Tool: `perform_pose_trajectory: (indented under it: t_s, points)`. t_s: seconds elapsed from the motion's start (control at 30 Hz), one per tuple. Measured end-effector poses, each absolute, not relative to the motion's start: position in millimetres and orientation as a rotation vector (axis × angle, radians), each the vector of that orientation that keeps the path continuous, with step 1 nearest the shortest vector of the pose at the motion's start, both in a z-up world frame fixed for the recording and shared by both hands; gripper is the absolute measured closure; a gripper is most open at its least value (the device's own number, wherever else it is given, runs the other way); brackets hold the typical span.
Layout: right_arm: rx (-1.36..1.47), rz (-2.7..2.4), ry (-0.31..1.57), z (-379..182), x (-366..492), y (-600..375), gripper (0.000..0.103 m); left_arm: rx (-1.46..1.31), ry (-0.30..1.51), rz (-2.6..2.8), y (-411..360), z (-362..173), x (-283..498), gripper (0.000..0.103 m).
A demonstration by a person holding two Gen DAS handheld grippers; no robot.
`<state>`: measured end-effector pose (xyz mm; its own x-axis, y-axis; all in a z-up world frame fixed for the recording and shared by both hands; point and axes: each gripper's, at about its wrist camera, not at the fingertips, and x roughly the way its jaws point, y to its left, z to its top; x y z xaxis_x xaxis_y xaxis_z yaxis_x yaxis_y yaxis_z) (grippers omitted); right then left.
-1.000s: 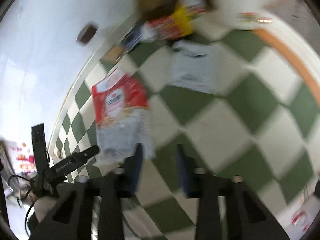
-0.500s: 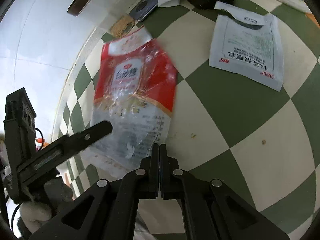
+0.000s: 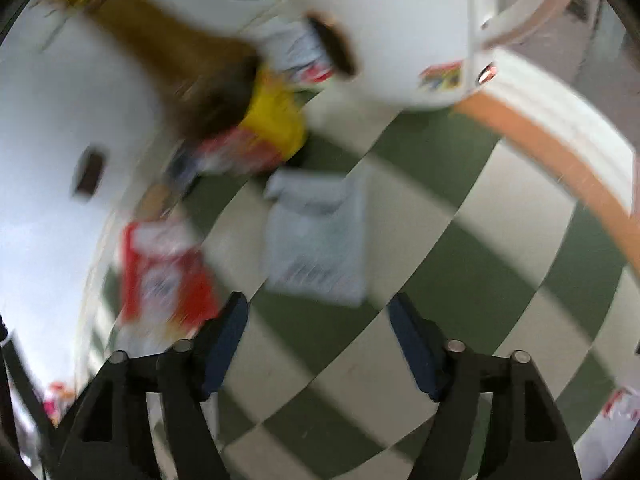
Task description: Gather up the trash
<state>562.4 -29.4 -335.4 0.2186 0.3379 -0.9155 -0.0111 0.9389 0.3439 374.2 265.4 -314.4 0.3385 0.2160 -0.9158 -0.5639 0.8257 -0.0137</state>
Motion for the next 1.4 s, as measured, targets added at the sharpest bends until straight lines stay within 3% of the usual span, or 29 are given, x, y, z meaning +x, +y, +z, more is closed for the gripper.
perform_pose_trajectory:
  t_s: [0.13, 0.17, 0.27, 0.3, 0.93, 1.4]
  points:
    - [0.195, 0.183, 1.374, -355, 585, -17, 0.029, -0.345, 1.107, 0.520, 253, -314, 378, 0.103]
    - [0.166, 0.179, 1.378, -358, 587, -13, 0.037, -0.343, 1.102, 0.516, 246, -314, 378, 0.103]
    - [-0.032, 0.134, 1.315, -358, 582, 9, 0.093, -0.333, 1.079, 0.509, 232, -309, 382, 0.103]
    - [-0.037, 0.142, 1.306, -359, 580, 9, 0.096, -0.332, 1.070, 0.505, 228, -306, 384, 0.103]
    - [0.271, 0.247, 1.120, -271, 457, -152, 0.097, -0.202, 0.868, 0.395, 132, -191, 311, 0.103]
    - [0.478, 0.078, 1.062, -258, 286, -332, 0.097, -0.023, 0.913, 0.082, -64, -179, 257, 0.103]
